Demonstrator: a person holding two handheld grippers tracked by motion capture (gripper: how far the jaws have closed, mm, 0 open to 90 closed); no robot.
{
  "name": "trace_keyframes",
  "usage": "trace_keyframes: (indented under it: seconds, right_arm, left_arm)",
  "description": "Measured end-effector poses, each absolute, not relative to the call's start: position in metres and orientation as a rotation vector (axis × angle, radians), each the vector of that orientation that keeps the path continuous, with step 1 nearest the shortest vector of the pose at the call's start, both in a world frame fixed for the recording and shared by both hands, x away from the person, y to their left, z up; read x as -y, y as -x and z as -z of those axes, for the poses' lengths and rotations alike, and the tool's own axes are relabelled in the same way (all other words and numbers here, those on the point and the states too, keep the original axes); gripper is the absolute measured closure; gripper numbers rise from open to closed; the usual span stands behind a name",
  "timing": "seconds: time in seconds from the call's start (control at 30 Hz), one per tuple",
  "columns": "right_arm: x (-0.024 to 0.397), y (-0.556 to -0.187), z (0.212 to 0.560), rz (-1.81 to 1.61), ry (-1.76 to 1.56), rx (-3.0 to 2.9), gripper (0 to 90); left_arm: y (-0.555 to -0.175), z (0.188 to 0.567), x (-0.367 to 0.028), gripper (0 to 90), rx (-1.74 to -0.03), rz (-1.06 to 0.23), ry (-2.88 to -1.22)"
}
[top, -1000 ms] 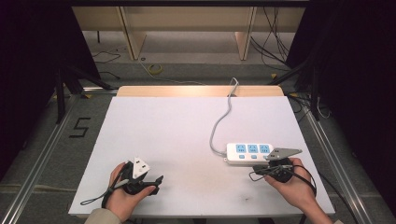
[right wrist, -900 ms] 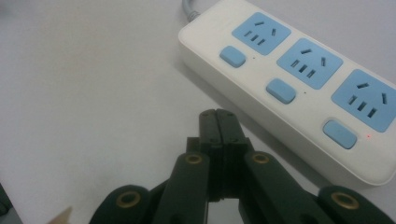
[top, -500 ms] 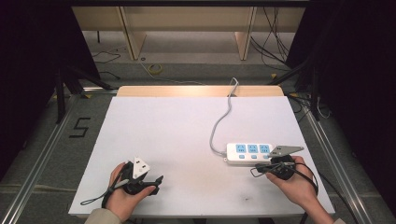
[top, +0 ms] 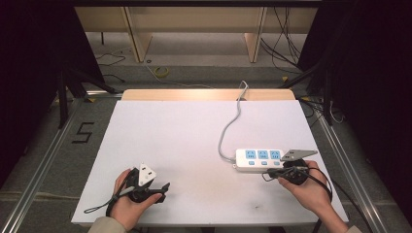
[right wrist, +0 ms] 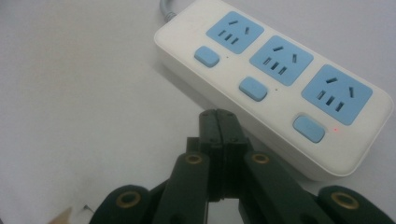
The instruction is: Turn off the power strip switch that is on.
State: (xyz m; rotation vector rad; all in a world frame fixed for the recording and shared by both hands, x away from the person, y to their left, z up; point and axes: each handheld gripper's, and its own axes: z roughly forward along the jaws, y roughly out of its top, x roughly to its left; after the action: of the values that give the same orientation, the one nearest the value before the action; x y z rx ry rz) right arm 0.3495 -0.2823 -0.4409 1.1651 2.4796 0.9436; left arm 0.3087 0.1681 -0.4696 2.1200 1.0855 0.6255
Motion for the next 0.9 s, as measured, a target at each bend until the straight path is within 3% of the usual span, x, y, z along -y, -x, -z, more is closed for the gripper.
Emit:
trace_keyframes:
  seconds: [0.9]
  right_arm:
    - [0.2878,-0.3572,0.4369,-0.921,-1.202,-2.473,90.0]
  left_arm:
    - [-0.3086,0.4696,-0.1681,19.9,-1.085,-0.626,-2.119]
